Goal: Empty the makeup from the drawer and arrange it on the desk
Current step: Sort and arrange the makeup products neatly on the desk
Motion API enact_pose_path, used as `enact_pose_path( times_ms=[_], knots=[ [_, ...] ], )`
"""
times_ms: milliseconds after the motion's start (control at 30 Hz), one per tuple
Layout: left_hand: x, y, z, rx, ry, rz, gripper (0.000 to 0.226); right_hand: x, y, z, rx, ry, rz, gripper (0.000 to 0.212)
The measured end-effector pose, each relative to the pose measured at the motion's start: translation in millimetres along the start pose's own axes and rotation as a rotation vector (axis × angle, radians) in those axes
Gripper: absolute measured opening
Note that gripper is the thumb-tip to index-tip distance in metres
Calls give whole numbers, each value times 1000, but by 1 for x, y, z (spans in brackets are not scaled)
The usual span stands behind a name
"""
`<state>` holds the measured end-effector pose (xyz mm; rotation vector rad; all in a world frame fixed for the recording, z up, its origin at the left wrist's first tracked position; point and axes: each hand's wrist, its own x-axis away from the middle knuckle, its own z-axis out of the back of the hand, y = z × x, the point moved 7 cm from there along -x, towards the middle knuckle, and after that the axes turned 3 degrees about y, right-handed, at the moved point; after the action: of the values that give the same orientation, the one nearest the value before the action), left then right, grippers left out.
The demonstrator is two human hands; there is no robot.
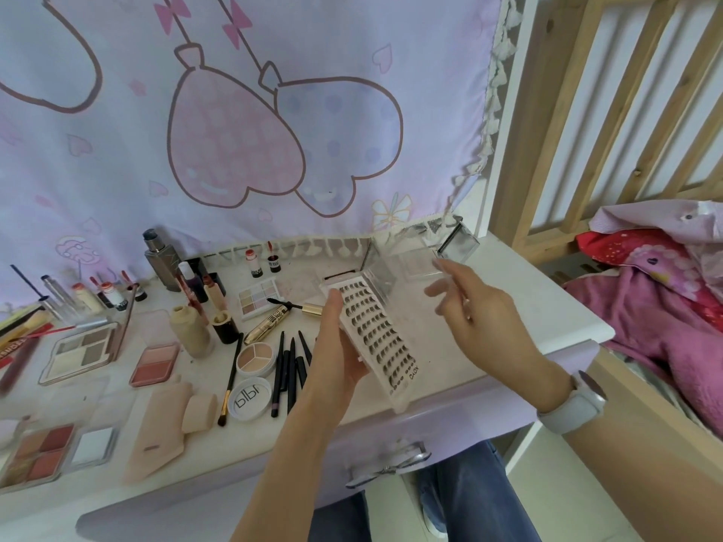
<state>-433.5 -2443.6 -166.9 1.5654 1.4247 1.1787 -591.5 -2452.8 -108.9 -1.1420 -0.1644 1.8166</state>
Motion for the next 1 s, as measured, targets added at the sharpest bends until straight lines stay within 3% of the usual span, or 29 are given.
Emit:
enact_pose_path(
  times_ms=[100, 267, 400, 533, 633, 733, 800, 867, 1000],
  knots=[
    [-4, -11, 4, 87, 21, 122, 56, -4, 29, 13, -116, -26, -245, 34],
    [-7, -24, -1, -28, 48, 207, 44, 3, 75, 38, -281, -53, -569, 36],
    [-9, -29, -5, -280, 87, 152, 28, 13, 97, 45, -283, -89, -693, 37],
    [-6, -26, -17, -659, 7, -18, 24, 17, 108, 48, -277, -102, -741, 37],
    [-7, -30, -23, -820, -30, -91, 43, 19, 115, 49, -329, -93, -791, 34],
    [-6, -40, -25, -1080, -60, -74, 93, 23, 118, 46, -462, -131, -901, 27],
    [-4, -43, -27, -1198, -73, -65, 112, 28, 121, 44, -624, -141, -1017, 32],
    [-1, -46, -29, -1300, -115, -64, 125, 32, 123, 43, -753, -123, -1079, 38],
    [4, -53, -30, -1410, -167, -67, 134, 36, 126, 45, -786, -134, -1070, 36]
  ],
)
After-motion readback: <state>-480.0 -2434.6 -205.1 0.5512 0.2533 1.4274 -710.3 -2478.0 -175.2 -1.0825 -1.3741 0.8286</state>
